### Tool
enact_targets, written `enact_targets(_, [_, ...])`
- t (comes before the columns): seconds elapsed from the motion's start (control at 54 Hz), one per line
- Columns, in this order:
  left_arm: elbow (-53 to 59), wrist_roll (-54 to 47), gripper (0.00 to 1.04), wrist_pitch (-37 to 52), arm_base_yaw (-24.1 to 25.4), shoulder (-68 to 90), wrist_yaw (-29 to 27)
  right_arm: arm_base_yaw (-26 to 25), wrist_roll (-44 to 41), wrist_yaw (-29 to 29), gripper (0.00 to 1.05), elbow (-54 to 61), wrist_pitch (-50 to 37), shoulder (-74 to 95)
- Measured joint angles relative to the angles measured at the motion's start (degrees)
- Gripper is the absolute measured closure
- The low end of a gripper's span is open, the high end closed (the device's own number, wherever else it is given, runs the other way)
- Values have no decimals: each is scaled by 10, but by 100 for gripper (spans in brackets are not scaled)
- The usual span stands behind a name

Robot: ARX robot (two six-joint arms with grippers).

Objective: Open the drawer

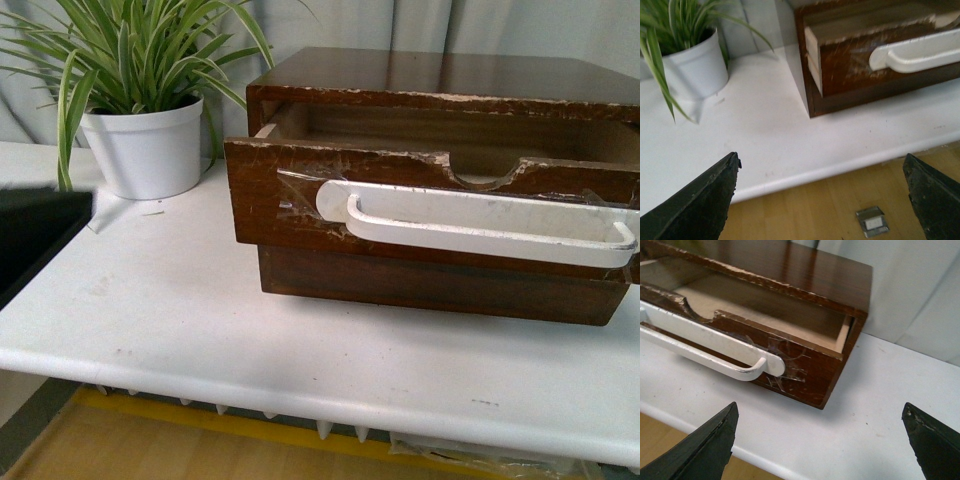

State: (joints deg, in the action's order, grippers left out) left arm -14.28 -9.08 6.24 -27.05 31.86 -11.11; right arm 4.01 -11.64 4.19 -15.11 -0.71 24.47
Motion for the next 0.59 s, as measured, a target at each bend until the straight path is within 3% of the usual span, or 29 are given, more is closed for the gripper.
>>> enact_targets(0.093, [39, 64, 6, -76, 2, -92, -47, 50, 54, -82, 9, 34, 19, -77])
enact_targets(0.185, [52, 96, 6, -121, 13, -138, -66, 65, 102, -117, 9, 50, 37, -117])
enact_targets(0.407, [54, 121, 6, -126, 16, -148, -67, 71, 138, -123, 9, 55, 39, -132])
enact_targets(0.481, [87, 109, 16, -57, 7, -184, -128, 75, 128, -149, 21, 72, 16, -161])
enact_targets(0.593, [110, 102, 36, -26, 42, -246, -106, 55, 122, -132, 41, 88, 14, -187])
